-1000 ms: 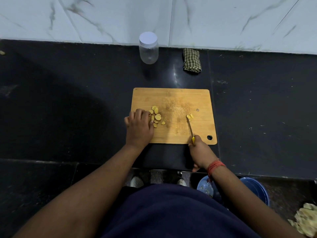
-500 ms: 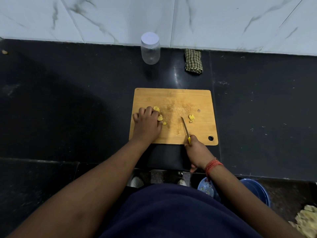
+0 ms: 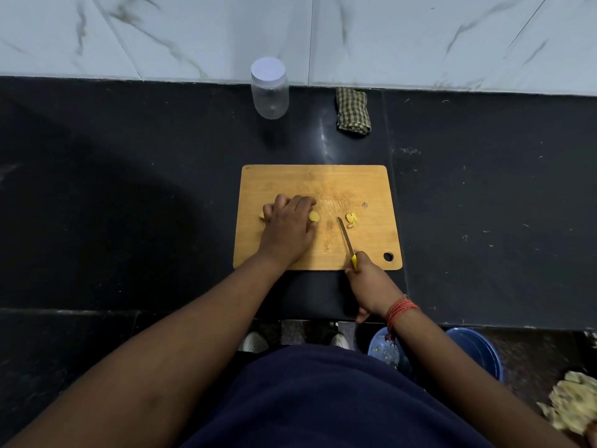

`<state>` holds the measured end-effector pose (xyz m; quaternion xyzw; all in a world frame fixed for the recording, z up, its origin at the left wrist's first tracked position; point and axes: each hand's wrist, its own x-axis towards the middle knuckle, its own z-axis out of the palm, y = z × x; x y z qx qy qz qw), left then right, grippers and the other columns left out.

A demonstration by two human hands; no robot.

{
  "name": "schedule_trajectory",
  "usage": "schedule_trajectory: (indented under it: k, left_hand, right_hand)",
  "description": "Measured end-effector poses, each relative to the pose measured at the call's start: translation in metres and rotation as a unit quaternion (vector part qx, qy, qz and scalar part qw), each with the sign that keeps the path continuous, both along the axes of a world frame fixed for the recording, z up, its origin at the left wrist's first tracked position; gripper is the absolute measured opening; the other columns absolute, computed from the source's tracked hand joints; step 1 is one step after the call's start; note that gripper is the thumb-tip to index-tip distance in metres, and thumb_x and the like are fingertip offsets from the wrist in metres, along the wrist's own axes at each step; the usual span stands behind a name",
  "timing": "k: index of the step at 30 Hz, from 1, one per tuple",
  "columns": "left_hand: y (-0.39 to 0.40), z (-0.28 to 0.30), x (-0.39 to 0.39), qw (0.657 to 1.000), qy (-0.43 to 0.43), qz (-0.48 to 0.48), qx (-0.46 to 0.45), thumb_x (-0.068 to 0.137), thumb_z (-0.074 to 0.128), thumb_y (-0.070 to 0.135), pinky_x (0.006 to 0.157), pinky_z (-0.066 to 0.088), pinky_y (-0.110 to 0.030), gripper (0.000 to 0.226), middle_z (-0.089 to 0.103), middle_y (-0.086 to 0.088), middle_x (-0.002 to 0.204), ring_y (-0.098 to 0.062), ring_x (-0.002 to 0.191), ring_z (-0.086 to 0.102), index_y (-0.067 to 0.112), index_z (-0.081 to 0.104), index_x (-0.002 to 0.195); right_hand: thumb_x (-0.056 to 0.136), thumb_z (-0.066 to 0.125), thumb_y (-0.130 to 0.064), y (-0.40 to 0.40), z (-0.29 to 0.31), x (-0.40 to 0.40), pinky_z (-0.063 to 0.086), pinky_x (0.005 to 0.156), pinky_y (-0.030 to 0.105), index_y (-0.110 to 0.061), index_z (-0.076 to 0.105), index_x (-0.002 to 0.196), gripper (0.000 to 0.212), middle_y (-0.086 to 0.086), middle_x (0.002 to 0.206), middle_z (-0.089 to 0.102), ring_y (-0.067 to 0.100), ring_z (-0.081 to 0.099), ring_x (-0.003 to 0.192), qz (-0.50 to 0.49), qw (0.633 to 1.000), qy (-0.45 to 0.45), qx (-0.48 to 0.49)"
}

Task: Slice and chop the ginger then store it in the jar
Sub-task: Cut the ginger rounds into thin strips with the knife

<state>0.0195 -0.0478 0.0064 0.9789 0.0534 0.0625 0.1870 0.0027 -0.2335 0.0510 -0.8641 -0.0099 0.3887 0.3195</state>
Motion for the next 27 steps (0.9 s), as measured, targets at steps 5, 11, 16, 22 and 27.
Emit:
schedule_trajectory:
  k: [5, 11, 16, 22, 27]
  left_hand:
    - [0.005, -0.004, -0.001, 1.0, -0.005, -0.011, 0.001, 0.088, 0.058, 0.025, 0.087, 0.023, -0.033, 0.041, 0.059, 0.005, 0.13, -0.019, 0.114, 0.043, 0.023, 0.056, 0.129]
    - [0.031, -0.012, -0.022, 0.994, -0.04, 0.097, 0.001, 0.088, 0.061, 0.024, 0.092, 0.034, -0.042, 0.031, 0.055, -0.001, 0.12, -0.023, 0.111, 0.046, 0.019, 0.059, 0.118]
    - [0.05, -0.017, -0.036, 0.989, -0.029, 0.147, -0.002, 0.092, 0.059, 0.028, 0.094, 0.035, -0.044, 0.029, 0.052, -0.002, 0.119, -0.022, 0.111, 0.044, 0.018, 0.059, 0.119]
    - [0.058, -0.015, -0.039, 0.985, -0.022, 0.173, -0.009, 0.092, 0.058, 0.029, 0.095, 0.034, -0.044, 0.03, 0.053, -0.002, 0.121, -0.022, 0.114, 0.044, 0.019, 0.059, 0.121]
    - [0.065, -0.014, -0.036, 0.983, 0.012, 0.182, -0.007, 0.093, 0.058, 0.034, 0.097, 0.034, -0.043, 0.036, 0.053, -0.001, 0.124, -0.022, 0.117, 0.043, 0.021, 0.059, 0.126]
  right_hand:
    - [0.104, 0.031, -0.02, -0.002, 0.001, 0.002, 0.049, 0.035, 0.033, -0.017, 0.035, 0.109, 0.007, 0.02, 0.085, 0.056, 0.03, 0.059, 0.037, 0.0, 1.0, -0.001, 0.004]
    - [0.103, 0.032, -0.019, 0.005, 0.002, 0.008, 0.052, 0.037, 0.035, -0.016, 0.038, 0.109, 0.009, 0.018, 0.087, 0.057, 0.031, 0.059, 0.039, 0.007, 1.0, -0.006, 0.009]
    - [0.102, 0.031, -0.019, 0.019, 0.001, 0.013, 0.053, 0.038, 0.037, -0.013, 0.038, 0.11, 0.012, 0.02, 0.088, 0.057, 0.033, 0.059, 0.04, 0.033, 0.999, -0.01, 0.005]
    - [0.103, 0.032, -0.019, 0.033, 0.001, 0.017, 0.047, 0.036, 0.03, -0.012, 0.038, 0.107, 0.01, 0.021, 0.086, 0.059, 0.031, 0.059, 0.038, 0.057, 0.998, -0.013, 0.008]
    - [0.103, 0.032, -0.019, 0.038, 0.0, 0.019, 0.048, 0.036, 0.03, -0.013, 0.039, 0.107, 0.01, 0.02, 0.089, 0.058, 0.031, 0.059, 0.039, 0.063, 0.998, -0.011, 0.005]
